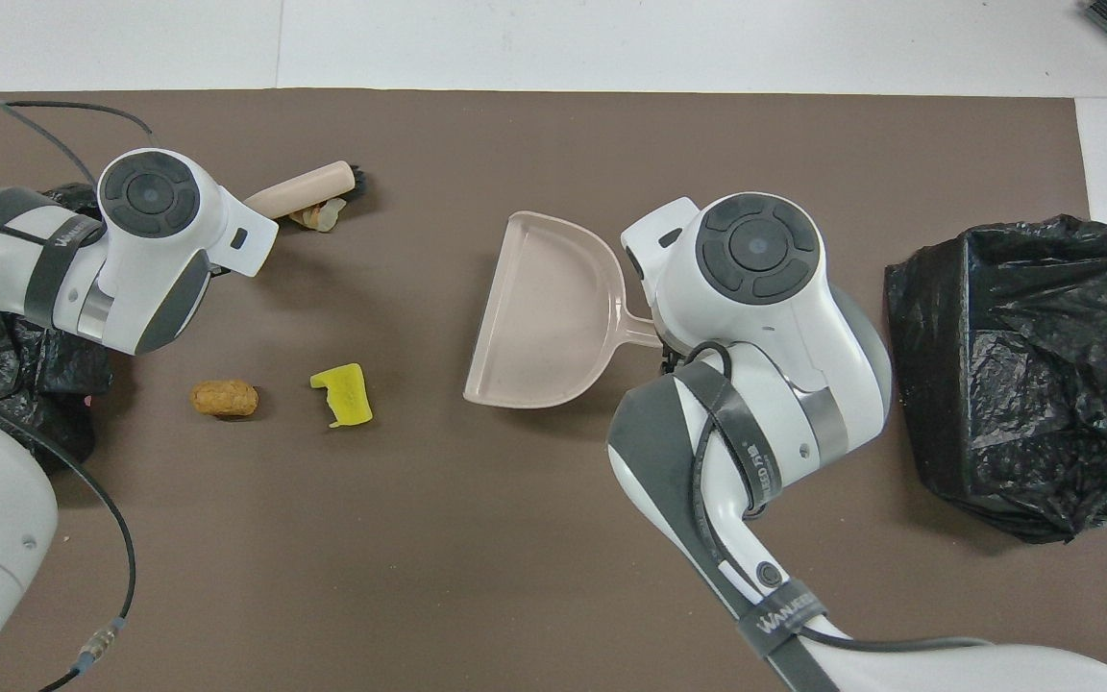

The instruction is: Sweep and dump trash in bin

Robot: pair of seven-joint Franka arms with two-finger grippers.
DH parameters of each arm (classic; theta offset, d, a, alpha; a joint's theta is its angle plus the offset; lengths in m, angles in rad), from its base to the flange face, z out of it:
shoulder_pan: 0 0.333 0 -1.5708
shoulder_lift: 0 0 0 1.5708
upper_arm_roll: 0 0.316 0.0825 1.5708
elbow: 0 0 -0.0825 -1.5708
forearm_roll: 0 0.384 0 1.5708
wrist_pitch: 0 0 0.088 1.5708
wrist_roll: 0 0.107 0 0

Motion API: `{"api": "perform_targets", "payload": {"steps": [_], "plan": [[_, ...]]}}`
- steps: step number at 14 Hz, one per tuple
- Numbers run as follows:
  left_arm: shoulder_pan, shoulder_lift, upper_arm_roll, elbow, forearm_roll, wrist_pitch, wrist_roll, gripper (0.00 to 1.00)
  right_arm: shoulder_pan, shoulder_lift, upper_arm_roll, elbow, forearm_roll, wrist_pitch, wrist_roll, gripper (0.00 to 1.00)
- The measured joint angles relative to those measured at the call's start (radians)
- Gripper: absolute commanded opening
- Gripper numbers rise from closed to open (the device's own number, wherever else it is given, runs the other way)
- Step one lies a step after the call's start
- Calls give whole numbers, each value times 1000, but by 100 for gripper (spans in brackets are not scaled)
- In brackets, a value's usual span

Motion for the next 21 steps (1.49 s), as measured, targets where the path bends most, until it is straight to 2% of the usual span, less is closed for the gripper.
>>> {"api": "perform_targets", "payload": {"steps": [3, 7, 10, 12, 15, 19, 21], "plan": [[-17, -66, -2, -26, 0, -180, 86, 0, 38, -21, 3, -56, -1, 14, -134, 0], [-48, -193, -5, -193, -11, -286, 89, 0, 102, -68, 11, -120, -1, 35, -148, 0], [-49, -309, -4, -328, -81, -348, 84, 0, 149, -77, 13, -164, -1, 78, -105, 0], [-50, -361, -5, -369, -149, -410, 40, 0, 166, -77, 14, -169, -1, 79, -100, 0], [-51, -403, -6, -381, -196, -458, -121, 0, 159, -77, 9, -170, -20, 82, -100, 0], [-45, -423, 6, -381, -198, -494, -281, 0, 155, -77, 4, -173, -61, 109, -128, 0], [-11, -428, 11, -383, -199, -537, -375, 0, 161, -77, 8, -179, -61, 118, -143, 0]]}}
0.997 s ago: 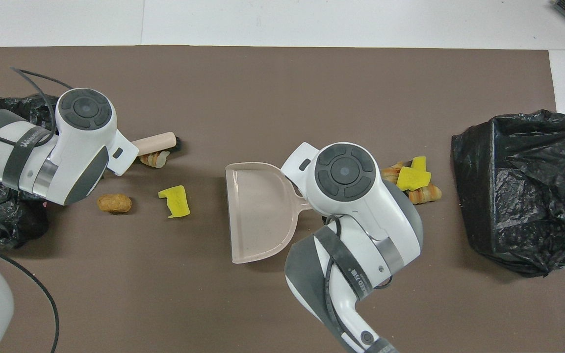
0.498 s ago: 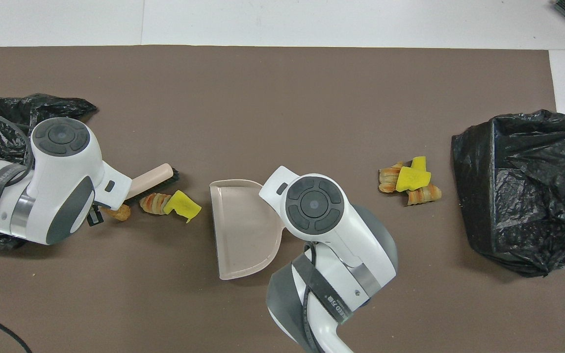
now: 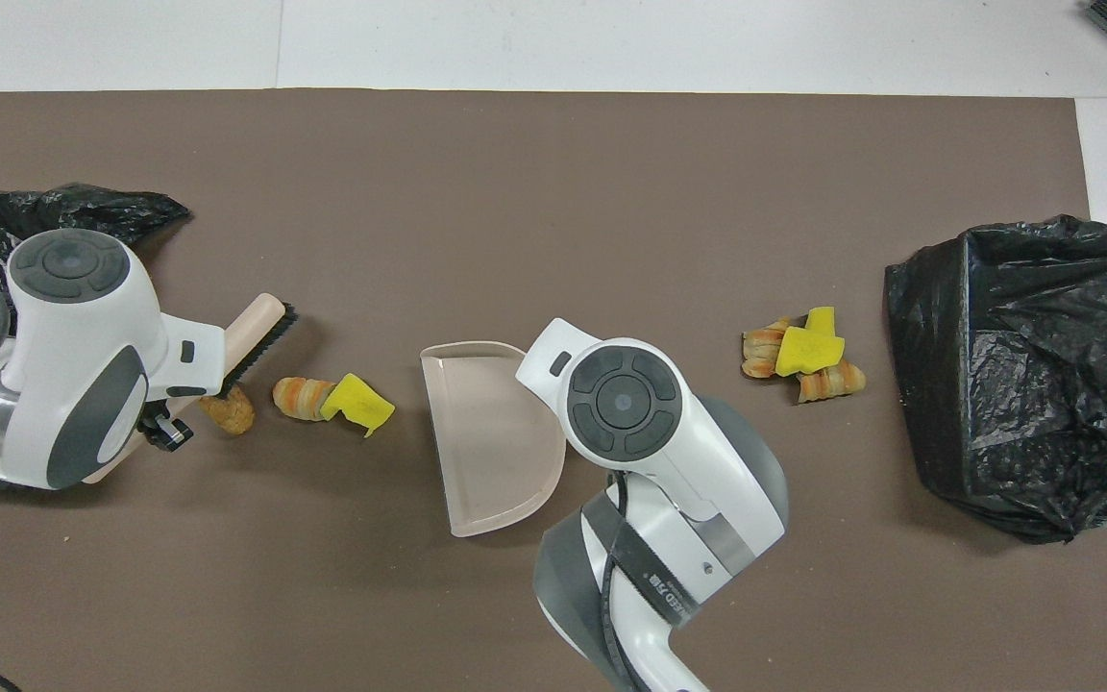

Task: Sweep and dump trash in bin
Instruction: 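Sweep the bread and sponge into the dustpan with the left gripper's brush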

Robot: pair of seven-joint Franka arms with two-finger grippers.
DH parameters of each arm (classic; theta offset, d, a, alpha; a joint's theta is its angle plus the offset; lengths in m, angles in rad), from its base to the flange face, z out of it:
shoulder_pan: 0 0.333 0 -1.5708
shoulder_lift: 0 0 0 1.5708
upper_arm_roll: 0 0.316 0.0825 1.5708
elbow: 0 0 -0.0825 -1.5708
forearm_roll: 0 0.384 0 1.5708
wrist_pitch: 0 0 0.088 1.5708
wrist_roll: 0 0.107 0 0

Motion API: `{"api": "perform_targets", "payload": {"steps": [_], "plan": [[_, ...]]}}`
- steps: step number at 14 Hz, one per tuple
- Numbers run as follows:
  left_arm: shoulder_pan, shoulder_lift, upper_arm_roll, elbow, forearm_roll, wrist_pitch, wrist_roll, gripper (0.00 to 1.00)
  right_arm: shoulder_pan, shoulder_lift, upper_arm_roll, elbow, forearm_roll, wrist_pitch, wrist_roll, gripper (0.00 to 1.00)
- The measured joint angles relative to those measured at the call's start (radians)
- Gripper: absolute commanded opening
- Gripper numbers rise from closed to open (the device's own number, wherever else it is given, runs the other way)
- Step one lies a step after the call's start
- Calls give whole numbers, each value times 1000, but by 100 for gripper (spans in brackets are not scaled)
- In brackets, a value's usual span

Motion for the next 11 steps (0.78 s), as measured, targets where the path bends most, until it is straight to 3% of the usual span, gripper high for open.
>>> {"api": "perform_targets", "payload": {"steps": [4, 11], "plan": [[85, -27, 7, -47, -4, -16, -134, 0, 10, 0, 4, -11, 0, -3, 61, 0], [122, -99, 4, -182, -135, 15, -320, 0, 15, 24, 9, -20, 0, -20, 99, 0]]}}
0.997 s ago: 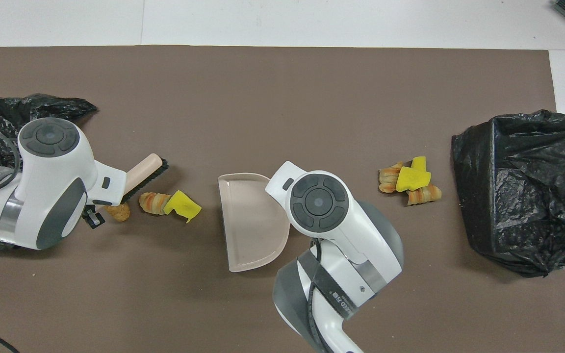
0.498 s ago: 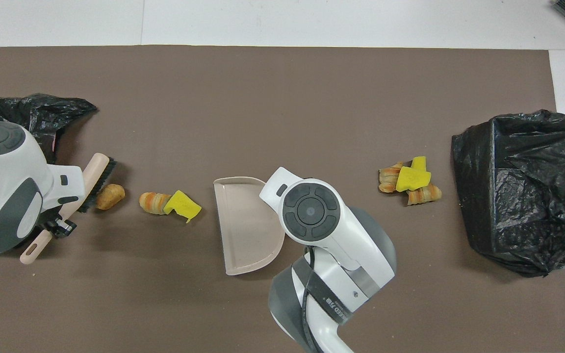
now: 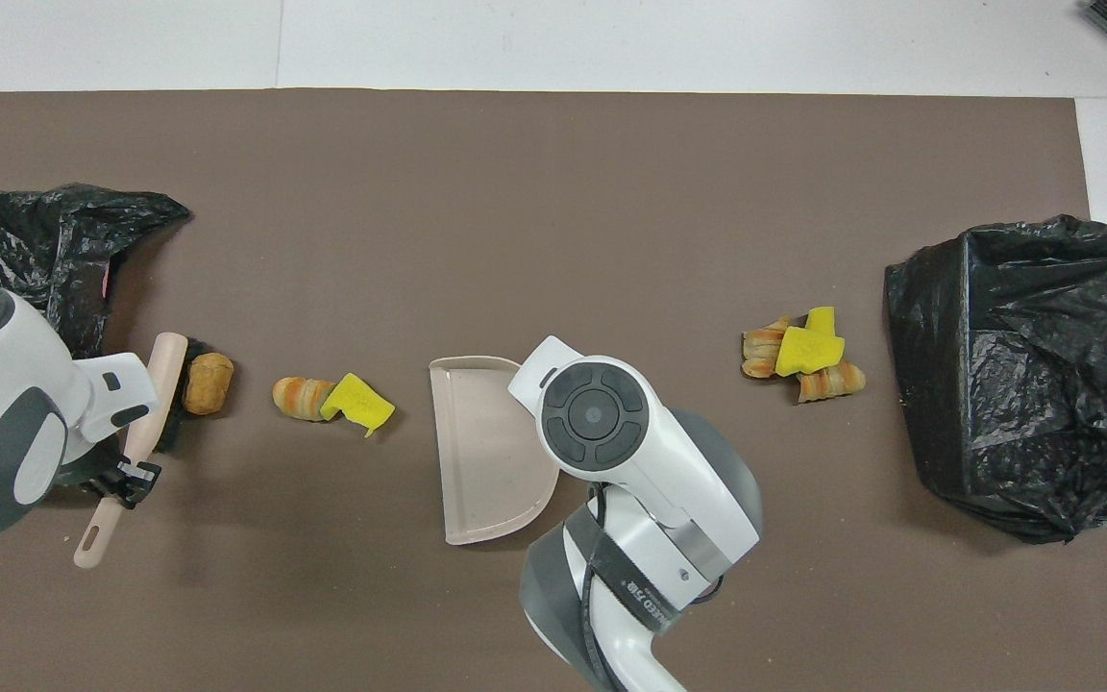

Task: Sweep and dump trash in bin
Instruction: 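Sweep the bread and sponge into the dustpan with the left gripper's brush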

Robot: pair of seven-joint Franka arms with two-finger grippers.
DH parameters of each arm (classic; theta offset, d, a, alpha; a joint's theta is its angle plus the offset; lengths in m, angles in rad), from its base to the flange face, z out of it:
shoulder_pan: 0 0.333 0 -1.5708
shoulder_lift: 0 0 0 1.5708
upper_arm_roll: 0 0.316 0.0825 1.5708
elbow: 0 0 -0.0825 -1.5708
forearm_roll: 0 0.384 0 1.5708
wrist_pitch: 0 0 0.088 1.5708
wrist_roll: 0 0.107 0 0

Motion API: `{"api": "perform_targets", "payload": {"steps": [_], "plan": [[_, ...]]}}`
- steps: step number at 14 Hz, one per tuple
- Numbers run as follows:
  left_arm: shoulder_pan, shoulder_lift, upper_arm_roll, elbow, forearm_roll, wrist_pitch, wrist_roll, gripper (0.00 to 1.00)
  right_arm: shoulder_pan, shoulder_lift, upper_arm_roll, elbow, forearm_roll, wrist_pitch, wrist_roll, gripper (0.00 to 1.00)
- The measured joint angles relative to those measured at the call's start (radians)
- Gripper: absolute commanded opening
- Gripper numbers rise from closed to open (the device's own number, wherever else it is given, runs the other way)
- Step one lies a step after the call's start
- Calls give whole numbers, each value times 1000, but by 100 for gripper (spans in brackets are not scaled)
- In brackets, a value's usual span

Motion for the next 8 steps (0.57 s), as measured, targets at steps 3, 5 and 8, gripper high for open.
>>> {"api": "perform_targets", "payload": {"steps": [3, 5, 8], "plan": [[-38, -12, -15, -21, -71, 28, -96, 0, 0, 3, 0, 0, 0, 1, 0, 0], [-111, -15, -20, -24, -128, 36, -170, 0, 0, 3, 0, 0, 0, 1, 0, 0], [-237, -23, -25, -49, -193, 47, -274, 0, 0, 3, 0, 0, 0, 1, 0, 0]]}}
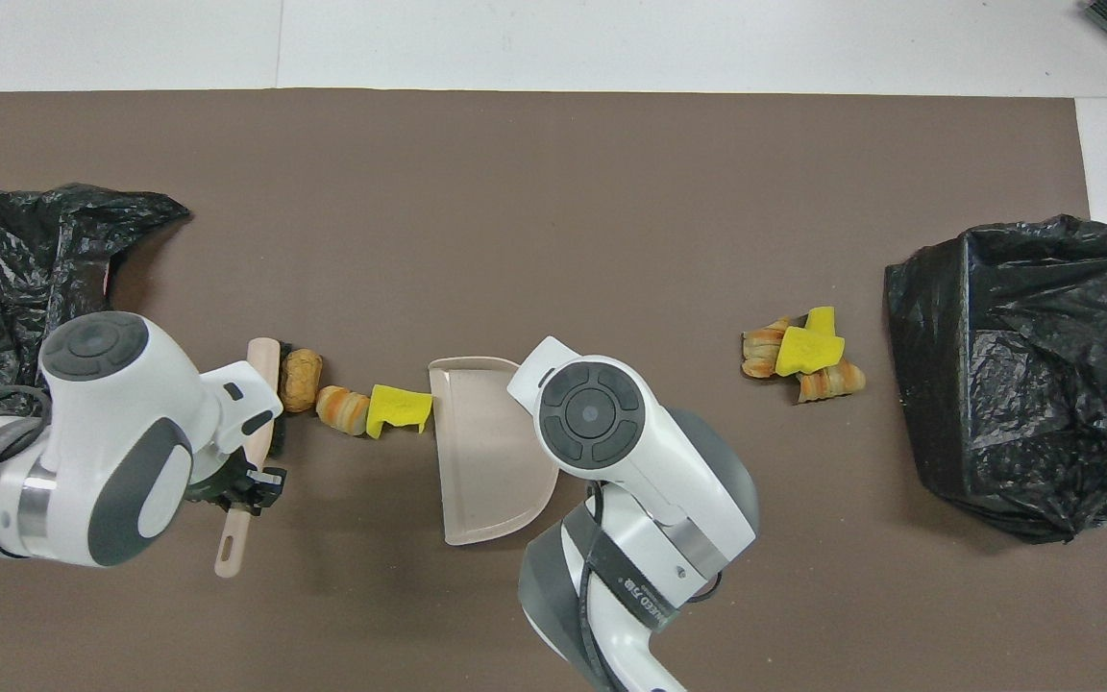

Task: Sweep and dump trash in bin
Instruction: 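Sweep the bread and sponge into the dustpan with the left gripper's brush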

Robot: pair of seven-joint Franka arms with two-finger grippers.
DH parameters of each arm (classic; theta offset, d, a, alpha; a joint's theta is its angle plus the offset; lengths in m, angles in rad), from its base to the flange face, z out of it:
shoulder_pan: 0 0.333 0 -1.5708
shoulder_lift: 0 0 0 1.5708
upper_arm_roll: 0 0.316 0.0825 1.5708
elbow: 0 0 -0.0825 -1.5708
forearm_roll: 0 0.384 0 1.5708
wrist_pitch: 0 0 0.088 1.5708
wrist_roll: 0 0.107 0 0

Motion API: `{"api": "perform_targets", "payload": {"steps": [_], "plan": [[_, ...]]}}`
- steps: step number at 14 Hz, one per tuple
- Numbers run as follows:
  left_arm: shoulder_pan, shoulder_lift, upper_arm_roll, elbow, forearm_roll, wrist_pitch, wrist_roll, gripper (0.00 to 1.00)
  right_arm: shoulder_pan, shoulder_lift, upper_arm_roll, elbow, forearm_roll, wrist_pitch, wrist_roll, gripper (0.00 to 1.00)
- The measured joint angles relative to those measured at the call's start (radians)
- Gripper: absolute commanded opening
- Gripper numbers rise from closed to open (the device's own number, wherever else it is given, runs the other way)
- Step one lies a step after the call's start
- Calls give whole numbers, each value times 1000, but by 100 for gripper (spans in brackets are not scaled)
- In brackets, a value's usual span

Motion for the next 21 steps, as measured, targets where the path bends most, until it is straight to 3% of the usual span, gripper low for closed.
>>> {"api": "perform_targets", "payload": {"steps": [8, 11, 14, 21], "plan": [[-323, -9, -3, -38, -239, 109, -124, 0, 0, 0, 0, 0, 0, 0, 0, 0], [-394, -11, -3, -37, -266, 155, -256, 0, 0, 0, 0, 0, 0, 0, 0, 0], [-368, -11, 18, -37, -268, 161, -287, 0, 0, 0, 0, 0, 0, 0, 0, 0], [-127, 5, 35, -38, -139, 185, -274, 0, -44, -2, -5, 7, 2, 0, -26, 0]]}}
